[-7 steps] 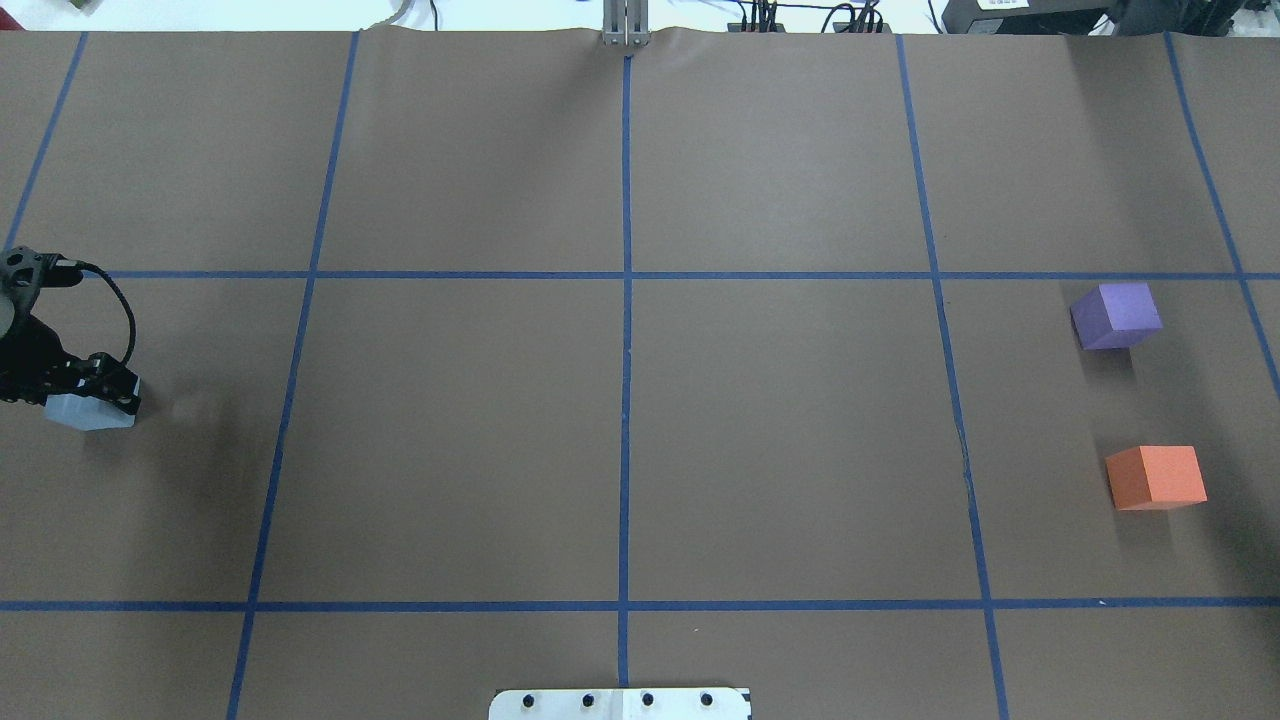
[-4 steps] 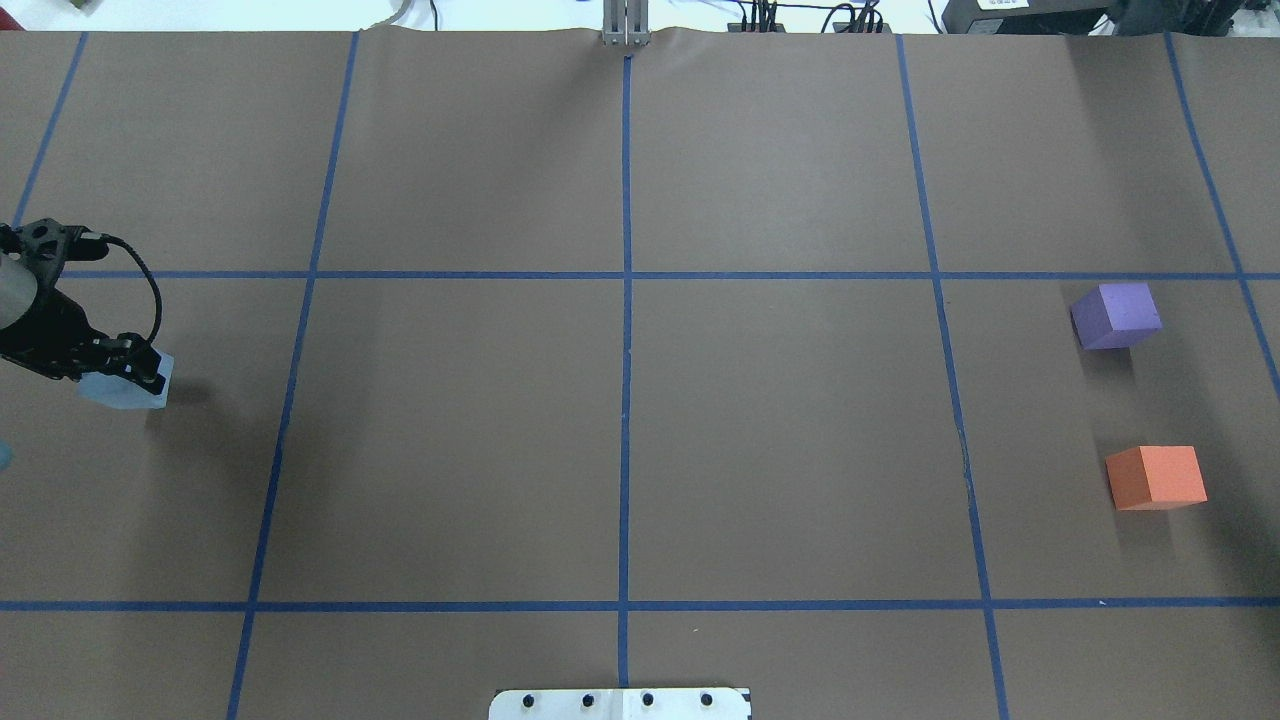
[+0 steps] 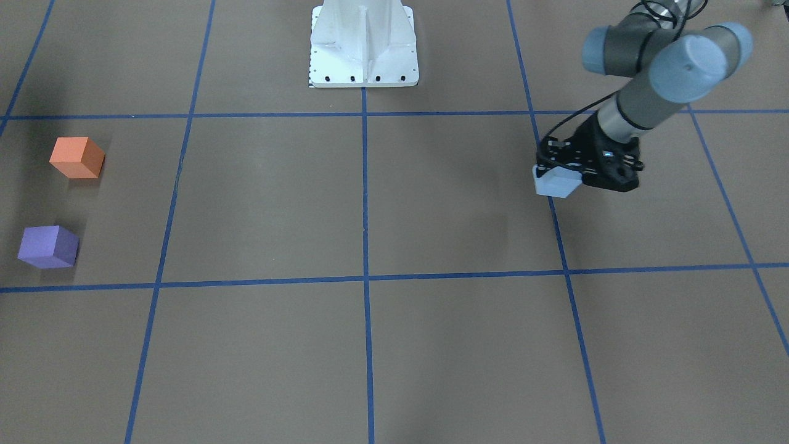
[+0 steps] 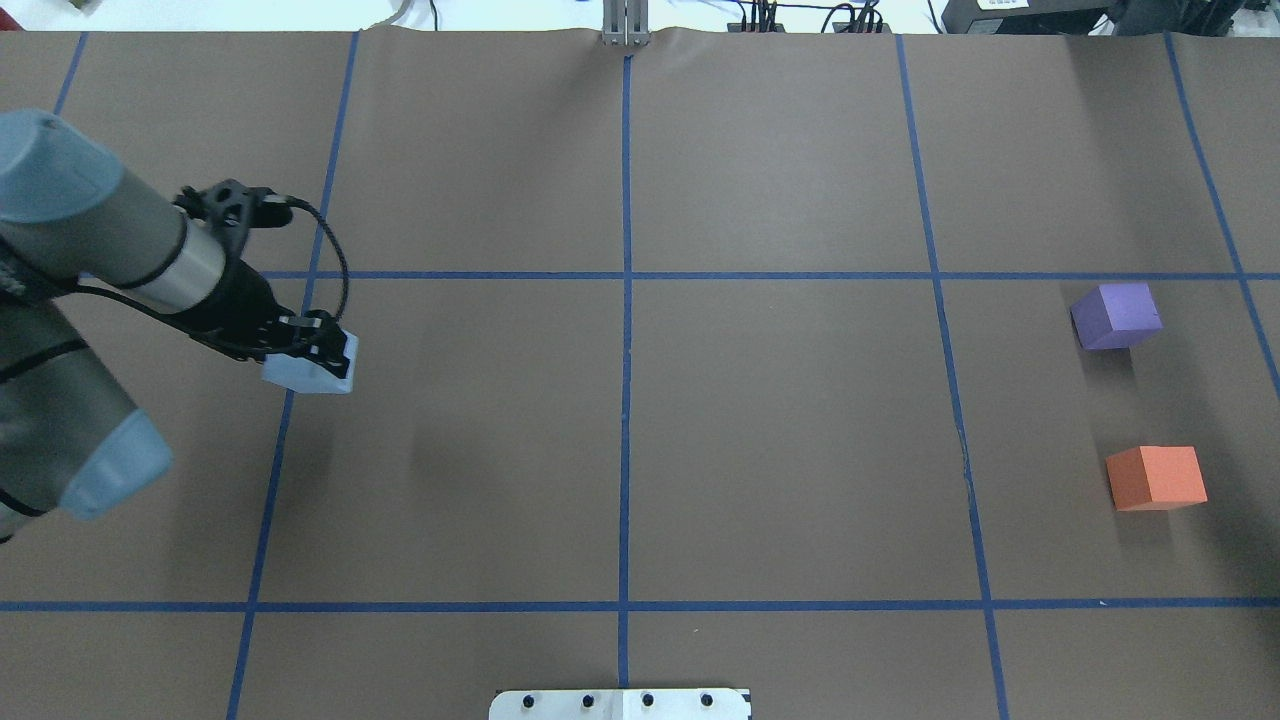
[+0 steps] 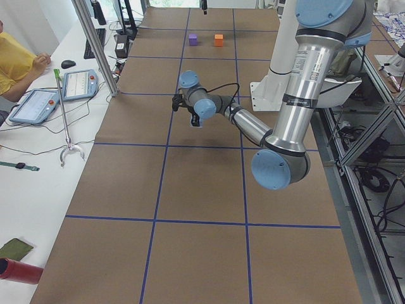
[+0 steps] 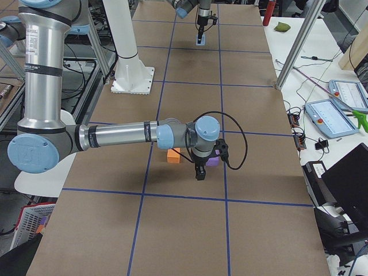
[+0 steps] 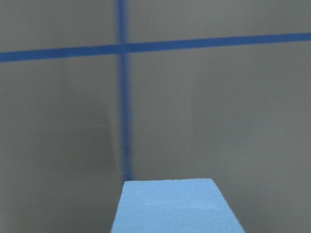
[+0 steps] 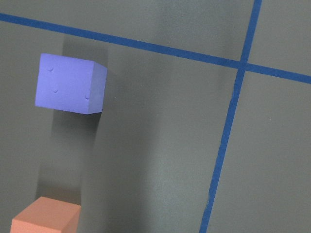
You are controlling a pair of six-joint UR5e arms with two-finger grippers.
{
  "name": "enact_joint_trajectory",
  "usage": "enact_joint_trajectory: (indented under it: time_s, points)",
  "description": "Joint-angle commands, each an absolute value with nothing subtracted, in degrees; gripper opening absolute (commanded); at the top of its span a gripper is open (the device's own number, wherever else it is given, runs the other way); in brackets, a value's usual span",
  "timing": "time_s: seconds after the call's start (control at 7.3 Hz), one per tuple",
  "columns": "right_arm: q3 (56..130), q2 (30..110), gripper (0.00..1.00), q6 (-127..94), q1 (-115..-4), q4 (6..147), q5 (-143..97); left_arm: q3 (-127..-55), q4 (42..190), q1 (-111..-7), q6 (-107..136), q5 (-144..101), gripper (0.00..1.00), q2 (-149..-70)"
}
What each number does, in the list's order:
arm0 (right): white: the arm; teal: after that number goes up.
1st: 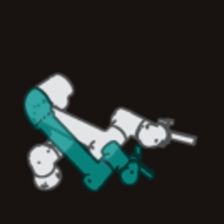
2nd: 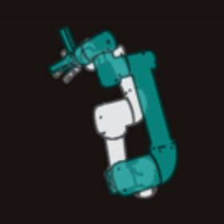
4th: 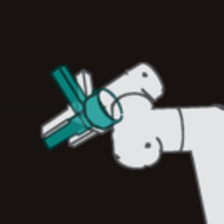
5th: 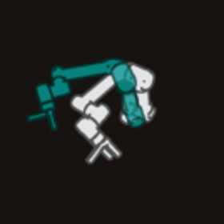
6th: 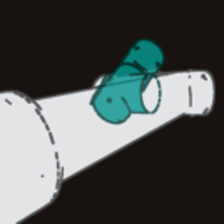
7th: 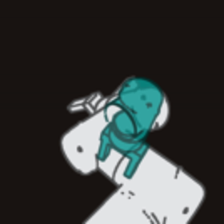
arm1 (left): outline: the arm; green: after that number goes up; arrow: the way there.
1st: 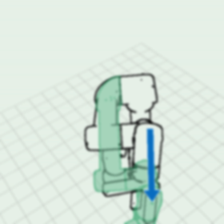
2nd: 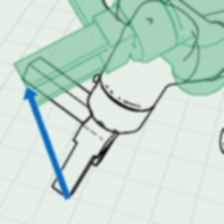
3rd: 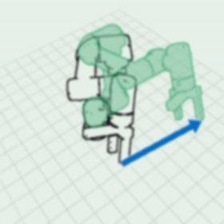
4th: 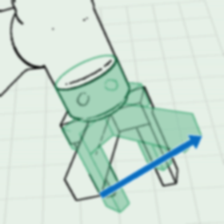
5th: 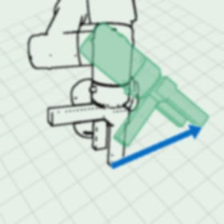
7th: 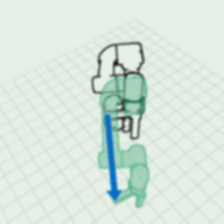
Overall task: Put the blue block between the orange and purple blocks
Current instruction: 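Carry the light blue cube with the left gripper toward the table center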
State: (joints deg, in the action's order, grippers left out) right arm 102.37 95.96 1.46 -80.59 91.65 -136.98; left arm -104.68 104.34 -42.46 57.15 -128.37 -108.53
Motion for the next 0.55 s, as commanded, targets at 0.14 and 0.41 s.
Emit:
enact_joint_trajectory:
  time_s: [0.14,0.41]
  points:
    - [102.13,95.36,1.0,1.67,-80.33,91.58,-137.2,-87.36,95.93,-28.07,68.97,-114.3,0.0,-138.58]
    - [102.13,95.27,1.0,1.58,-80.33,90.36,-137.2,-70.13,96.76,-23.65,71.27,-106.46,0.0,-152.78]
